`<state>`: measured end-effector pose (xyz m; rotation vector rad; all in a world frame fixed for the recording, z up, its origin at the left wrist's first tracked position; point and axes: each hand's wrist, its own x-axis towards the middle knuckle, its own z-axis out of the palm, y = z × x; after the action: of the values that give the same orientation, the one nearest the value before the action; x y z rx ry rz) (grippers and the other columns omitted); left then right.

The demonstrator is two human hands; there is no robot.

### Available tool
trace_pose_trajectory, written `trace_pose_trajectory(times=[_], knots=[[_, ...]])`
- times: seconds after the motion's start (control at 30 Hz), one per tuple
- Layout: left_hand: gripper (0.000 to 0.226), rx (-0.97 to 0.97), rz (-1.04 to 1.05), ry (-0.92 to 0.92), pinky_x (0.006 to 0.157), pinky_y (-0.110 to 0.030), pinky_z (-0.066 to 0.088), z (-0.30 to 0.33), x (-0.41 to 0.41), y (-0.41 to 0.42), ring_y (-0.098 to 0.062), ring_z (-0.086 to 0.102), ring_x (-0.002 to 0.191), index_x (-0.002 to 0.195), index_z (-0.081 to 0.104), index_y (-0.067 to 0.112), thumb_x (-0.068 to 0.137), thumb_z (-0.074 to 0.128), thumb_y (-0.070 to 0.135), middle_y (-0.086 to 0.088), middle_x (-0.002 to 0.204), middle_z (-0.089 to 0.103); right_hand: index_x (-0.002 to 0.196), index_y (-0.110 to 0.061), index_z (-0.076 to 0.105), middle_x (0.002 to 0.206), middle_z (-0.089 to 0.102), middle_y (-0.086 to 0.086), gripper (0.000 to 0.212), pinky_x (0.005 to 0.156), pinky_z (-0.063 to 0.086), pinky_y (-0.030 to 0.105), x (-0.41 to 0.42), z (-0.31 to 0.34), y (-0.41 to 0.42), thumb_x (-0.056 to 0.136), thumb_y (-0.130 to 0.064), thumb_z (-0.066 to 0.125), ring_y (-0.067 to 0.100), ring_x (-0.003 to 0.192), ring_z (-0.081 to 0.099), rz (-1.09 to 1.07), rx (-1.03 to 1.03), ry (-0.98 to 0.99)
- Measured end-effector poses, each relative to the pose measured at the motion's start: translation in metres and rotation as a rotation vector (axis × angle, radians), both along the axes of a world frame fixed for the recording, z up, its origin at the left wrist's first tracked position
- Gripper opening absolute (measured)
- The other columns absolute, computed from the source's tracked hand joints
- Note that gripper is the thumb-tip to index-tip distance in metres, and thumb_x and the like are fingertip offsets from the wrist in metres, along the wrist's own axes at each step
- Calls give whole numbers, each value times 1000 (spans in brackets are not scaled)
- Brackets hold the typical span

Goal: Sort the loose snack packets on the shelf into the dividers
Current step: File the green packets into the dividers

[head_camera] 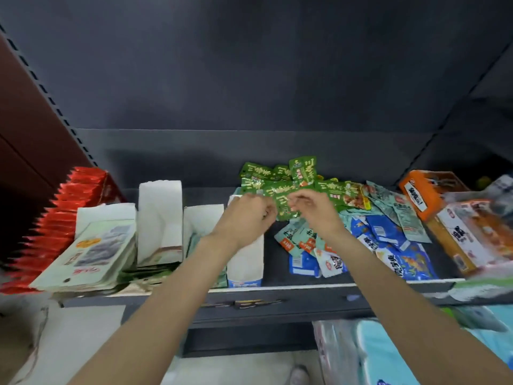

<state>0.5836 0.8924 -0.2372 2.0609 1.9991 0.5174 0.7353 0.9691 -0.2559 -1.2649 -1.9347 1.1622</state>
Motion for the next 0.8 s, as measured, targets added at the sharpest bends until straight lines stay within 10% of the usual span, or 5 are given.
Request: trace_pose_trajectory(times=[0.4, 0.53, 0.7, 0.8], knots=[[85, -463, 202, 46, 117, -45, 15, -91, 90, 135, -23, -6, 146, 150, -7, 15, 93, 52, 38, -2, 157, -15, 150, -19, 6, 158, 4, 5, 88, 118, 12, 37, 92, -73, 161, 86, -18, 66, 23, 145, 5, 192, 56, -658], [81, -598, 205, -15, 118, -45, 14, -100, 95, 138, -23, -8, 145, 151, -3, 15, 94, 52, 30, -2, 156, -21, 149, -16, 15, 153, 20, 6, 92, 116, 20, 38, 93, -80, 173, 78, -22, 74, 25, 141, 18, 263, 149, -708], [63, -353, 292, -322, 112, -23, 19, -86, 100, 135, -20, 20, 142, 148, 23, 12, 94, 54, 26, -6, 155, 18, 144, -19, 29, 131, 35, 6, 90, 104, 31, 32, 94, -61, 158, 70, -36, 79, 22, 124, 33, 207, 325, -594], [40, -75, 313, -753, 82, -12, 44, -55, 109, 129, -8, 61, 100, 126, 50, 8, 92, 59, 26, -2, 116, 64, 140, -22, 33, 124, 34, 5, 93, 101, 35, 33, 87, -40, 138, 63, -41, 82, 19, 118, 37, 167, 378, -364]])
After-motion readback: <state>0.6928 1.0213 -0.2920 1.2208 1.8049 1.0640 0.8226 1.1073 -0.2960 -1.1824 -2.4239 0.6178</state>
